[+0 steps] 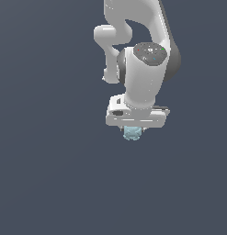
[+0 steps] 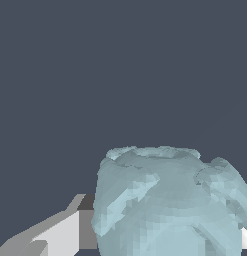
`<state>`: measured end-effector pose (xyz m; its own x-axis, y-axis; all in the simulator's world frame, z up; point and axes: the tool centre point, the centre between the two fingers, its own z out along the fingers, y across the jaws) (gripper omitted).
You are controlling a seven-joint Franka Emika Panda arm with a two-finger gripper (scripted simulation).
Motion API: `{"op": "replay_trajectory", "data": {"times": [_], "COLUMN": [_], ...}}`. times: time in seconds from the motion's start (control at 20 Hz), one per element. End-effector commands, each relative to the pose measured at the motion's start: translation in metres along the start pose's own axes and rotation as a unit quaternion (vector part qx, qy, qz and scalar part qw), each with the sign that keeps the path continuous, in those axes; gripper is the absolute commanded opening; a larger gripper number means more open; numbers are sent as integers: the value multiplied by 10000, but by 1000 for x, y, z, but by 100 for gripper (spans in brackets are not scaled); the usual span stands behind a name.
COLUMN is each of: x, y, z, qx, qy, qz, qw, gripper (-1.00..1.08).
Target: Pick up the object and move it to a goal position.
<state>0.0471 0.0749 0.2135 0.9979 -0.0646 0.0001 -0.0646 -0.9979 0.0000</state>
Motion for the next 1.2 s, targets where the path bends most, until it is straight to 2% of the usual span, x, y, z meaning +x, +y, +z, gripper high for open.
{"op": "replay_trajectory", "data": {"times": [0.0,0.75,1.15], "x": [-6,-34,-41], "y": [2,13,16], "z": [-30,-204,-264], "qx": [0,0,0], "qy": [-1,-1,-1], "qz": [0,0,0], "qw": [10000,10000,10000], "gripper": [-100,-100,-100]}}
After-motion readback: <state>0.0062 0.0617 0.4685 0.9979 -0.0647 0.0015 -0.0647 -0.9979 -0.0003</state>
